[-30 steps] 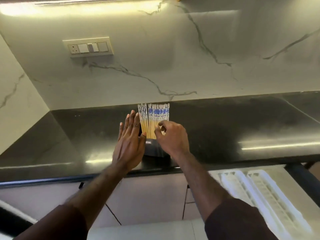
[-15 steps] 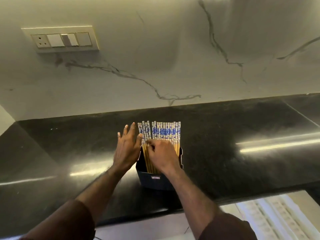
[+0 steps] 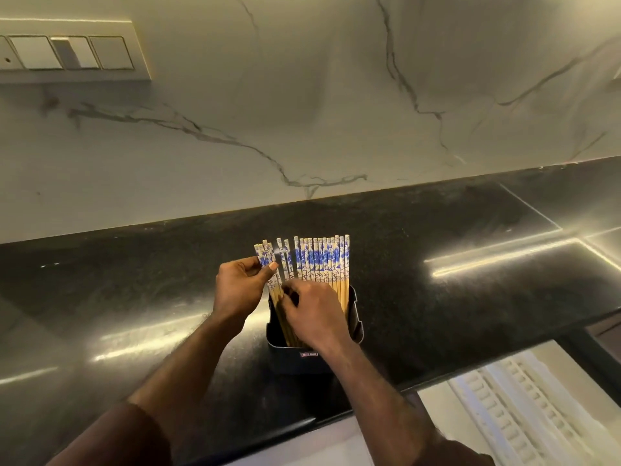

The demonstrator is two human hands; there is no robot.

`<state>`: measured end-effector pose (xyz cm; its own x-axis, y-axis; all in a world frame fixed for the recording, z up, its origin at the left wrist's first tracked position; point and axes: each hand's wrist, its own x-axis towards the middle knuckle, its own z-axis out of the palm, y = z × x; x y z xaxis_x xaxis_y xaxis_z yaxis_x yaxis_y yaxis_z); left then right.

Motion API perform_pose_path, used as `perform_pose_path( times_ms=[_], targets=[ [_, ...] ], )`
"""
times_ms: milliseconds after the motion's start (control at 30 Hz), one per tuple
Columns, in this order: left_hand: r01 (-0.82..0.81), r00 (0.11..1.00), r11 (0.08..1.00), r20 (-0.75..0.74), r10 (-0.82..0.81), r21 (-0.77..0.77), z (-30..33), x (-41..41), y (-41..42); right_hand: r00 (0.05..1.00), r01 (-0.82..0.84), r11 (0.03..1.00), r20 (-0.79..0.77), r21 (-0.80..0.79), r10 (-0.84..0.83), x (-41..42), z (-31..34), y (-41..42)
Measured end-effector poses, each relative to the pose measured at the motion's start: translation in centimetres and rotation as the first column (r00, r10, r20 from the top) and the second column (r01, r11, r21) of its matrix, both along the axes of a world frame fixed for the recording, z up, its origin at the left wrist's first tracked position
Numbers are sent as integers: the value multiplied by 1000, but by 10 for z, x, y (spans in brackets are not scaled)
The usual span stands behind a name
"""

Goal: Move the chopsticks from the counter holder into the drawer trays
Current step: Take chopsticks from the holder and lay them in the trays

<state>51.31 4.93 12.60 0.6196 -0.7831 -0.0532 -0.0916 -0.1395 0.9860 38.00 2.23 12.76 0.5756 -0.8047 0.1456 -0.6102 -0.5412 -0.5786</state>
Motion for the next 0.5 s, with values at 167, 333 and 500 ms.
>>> perform_pose_path(
  times_ms=[167,333,500],
  targets=[
    [-55,996,993,81,47,100,9,0,-4,1000,24,1000,9,19,-25,3,4,0],
    [-115,962,985,262,78,129,20,-5,-2,999,31,997,35,70,-33,2,9,0],
    [-73,965,997,254,62,32,47,-4,0,991,22,984,125,179,-45,-6,16,-1]
  ],
)
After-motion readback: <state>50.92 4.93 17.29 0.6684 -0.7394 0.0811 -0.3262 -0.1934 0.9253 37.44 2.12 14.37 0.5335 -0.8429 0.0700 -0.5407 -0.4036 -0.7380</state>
